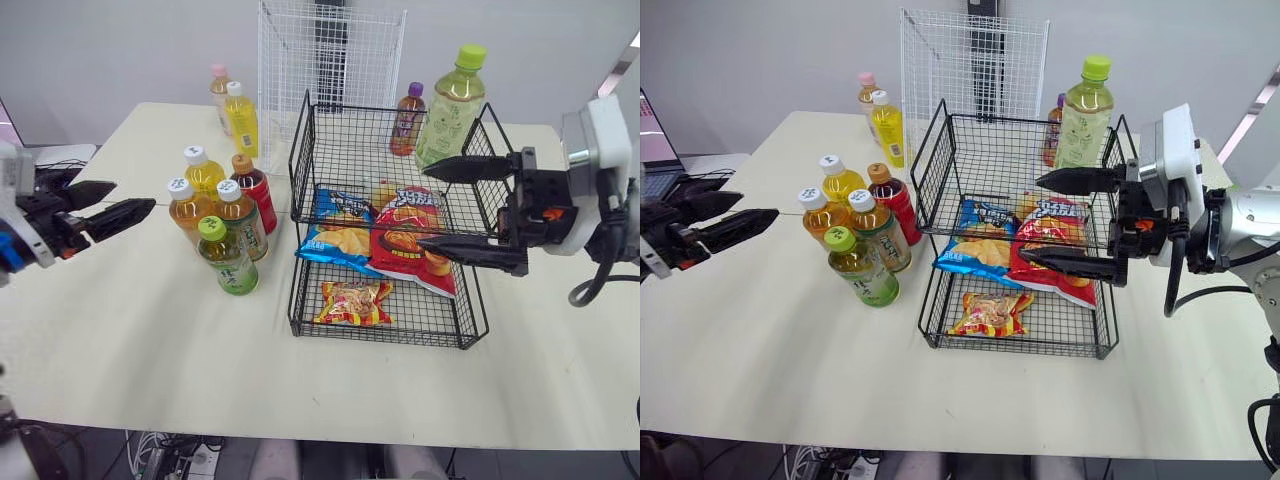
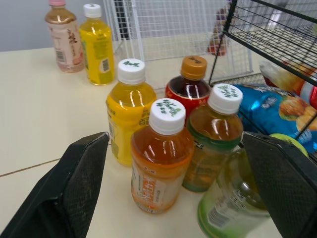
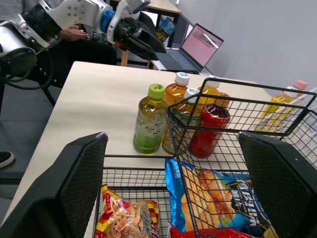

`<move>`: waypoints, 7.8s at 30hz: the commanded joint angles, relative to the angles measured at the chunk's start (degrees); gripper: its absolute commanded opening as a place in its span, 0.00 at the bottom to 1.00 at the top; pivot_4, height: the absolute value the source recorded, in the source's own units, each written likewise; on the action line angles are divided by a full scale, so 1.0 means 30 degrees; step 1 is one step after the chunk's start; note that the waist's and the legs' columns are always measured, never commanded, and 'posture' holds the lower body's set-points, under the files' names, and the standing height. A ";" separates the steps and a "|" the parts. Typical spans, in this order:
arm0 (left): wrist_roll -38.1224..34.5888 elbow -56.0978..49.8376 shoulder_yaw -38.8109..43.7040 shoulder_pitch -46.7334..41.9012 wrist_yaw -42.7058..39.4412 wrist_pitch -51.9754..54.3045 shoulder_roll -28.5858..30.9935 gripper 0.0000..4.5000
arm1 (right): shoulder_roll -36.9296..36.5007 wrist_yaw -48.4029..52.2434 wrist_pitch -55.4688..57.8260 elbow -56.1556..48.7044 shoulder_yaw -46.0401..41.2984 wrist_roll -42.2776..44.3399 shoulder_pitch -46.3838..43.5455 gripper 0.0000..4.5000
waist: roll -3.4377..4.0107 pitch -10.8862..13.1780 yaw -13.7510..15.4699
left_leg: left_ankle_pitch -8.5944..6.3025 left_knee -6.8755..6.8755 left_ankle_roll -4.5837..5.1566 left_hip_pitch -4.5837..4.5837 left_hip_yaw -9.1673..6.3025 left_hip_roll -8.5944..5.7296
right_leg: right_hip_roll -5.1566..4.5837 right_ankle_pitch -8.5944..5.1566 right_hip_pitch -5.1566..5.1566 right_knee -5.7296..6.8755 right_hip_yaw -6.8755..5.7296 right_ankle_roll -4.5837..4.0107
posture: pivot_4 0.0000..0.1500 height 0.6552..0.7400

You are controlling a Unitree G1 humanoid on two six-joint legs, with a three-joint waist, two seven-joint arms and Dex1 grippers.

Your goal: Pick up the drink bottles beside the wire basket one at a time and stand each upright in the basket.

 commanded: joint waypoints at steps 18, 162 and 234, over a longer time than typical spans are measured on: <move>0.1258 0.1738 -0.4286 -0.3456 0.6597 -0.3939 -0.2638 0.99 | -0.0099 -0.0897 0.0431 -0.1216 -0.1562 0.0400 0.0426 1.00 | -0.0009 -0.0004 -0.0110 | -0.0002 -0.0017 -0.0002 0.0001 0.0008 -0.0036 | 0.0067 0.0005 -0.0007 -0.0012 0.0016 0.0000 | 1.00 0.95; 0.3334 0.9047 -0.4796 -0.6895 0.3541 -0.9060 -0.2753 1.00 | 0.1363 -0.4600 -0.0546 -0.3654 -0.1946 -0.1361 0.4137 1.00 | -0.0060 0.0062 -0.0076 | 0.0002 0.0013 -0.0004 -0.0051 -0.0021 -0.0032 | 0.0092 0.0014 -0.0036 0.0011 -0.0002 -0.0015 | 1.00 0.95; 0.6198 2.3435 -1.1102 -2.8209 -0.3382 -0.9266 -0.7443 0.31 | -0.0894 -0.9068 0.0541 -0.6976 -0.7729 0.2945 0.7442 1.00 | -0.0079 0.0092 -0.0348 | 0.0000 -0.0034 -0.0003 -0.0110 0.0002 -0.0038 | 0.0137 0.0021 -0.0088 -0.0053 0.0036 0.0012 | 1.00 0.95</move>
